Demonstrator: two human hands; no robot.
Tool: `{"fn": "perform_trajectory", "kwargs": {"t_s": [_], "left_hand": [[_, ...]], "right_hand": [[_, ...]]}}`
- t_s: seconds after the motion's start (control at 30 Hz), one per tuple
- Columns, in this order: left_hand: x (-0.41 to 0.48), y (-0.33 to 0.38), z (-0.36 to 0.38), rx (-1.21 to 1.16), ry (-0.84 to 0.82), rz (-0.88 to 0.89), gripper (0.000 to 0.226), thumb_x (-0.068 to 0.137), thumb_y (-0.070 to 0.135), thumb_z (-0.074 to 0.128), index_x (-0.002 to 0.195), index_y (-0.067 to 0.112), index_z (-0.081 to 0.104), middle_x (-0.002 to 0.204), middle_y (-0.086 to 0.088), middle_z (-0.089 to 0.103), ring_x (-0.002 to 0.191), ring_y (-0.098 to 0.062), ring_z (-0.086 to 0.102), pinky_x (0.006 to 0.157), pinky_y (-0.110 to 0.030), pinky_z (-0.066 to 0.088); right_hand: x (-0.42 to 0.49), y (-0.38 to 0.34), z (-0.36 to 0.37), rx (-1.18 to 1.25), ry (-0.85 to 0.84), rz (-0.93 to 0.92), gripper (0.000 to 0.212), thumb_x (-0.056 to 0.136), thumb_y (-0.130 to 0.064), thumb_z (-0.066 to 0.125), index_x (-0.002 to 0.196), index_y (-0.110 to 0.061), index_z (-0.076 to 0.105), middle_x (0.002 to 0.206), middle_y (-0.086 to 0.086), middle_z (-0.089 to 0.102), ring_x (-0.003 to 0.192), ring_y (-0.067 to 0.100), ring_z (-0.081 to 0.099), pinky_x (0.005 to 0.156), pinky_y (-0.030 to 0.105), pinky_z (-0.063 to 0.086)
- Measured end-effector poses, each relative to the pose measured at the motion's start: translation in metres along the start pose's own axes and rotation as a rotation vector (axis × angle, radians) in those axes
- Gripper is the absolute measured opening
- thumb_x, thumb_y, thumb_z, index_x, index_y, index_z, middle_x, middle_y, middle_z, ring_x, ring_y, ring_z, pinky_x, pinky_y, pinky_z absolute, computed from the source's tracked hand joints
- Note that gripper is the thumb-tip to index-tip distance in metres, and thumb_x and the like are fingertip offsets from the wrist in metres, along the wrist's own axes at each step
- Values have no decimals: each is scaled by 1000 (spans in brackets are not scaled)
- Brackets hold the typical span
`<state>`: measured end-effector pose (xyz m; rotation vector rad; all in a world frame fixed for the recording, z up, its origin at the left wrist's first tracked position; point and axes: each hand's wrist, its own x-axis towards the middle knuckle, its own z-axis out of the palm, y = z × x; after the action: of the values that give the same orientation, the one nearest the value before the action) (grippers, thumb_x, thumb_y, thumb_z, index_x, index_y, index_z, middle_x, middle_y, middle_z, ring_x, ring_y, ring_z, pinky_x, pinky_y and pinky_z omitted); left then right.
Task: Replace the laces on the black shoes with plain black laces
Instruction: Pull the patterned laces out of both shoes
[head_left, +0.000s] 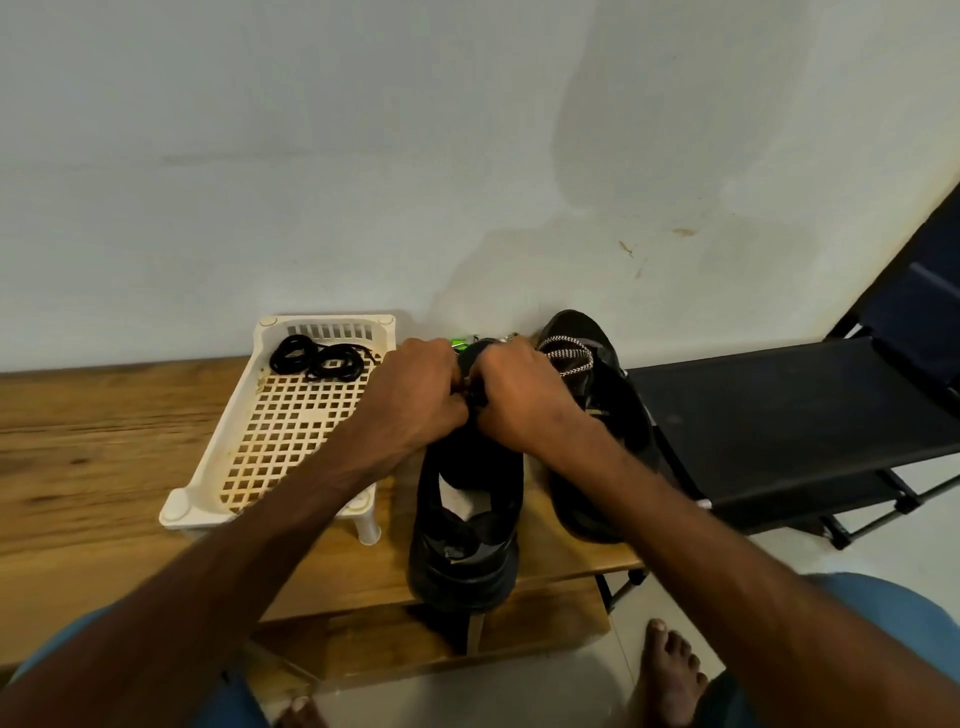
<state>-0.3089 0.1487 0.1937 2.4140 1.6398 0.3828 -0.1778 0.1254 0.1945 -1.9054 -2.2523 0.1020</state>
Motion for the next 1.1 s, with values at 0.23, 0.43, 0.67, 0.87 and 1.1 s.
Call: {"fn": "perform_trajectory", "kwargs": {"t_s": [0.23,0.43,0.67,0.87,1.1], "left_hand": [[0,-1,0,-20,-7,-27,16,87,21,71,97,12,81,83,-7,73,72,-23,68,71,-37,61],[5,-7,1,-53,-20,-48,19,88,23,73,101,12,80,91,-8,75,79,-24,70,75,-38,62],[2,-2,7,-17,40,-33,22,89,29,71,103,14,78,89,-6,73,79,-23,67,63,-29,48],[-2,-4,7,-28,77,-7,21,89,29,71,101,16,81,82,-6,73,71,-19,61,61,-27,44],[-1,-10,6,-45,46,9,18,89,29,68,95,20,83,79,-2,71,69,-19,61,64,-29,50]], "right_hand": [[11,13,-10,217,7,109,13,84,-9,69,90,-8,80,87,11,76,80,26,72,73,32,60],[-7,57,-42,385,512,266,10,86,-14,74,87,-19,82,91,-7,78,70,-6,60,67,9,45],[-12,56,-20,281,269,321,10,89,-14,71,90,-8,79,94,7,77,86,21,70,80,39,61],[-6,26,-14,141,120,33,43,83,-35,80,123,-19,74,117,2,72,117,25,58,98,43,52],[15,12,5,181,-37,96,18,86,-17,75,104,-15,79,102,10,75,95,27,70,85,43,61]]}}
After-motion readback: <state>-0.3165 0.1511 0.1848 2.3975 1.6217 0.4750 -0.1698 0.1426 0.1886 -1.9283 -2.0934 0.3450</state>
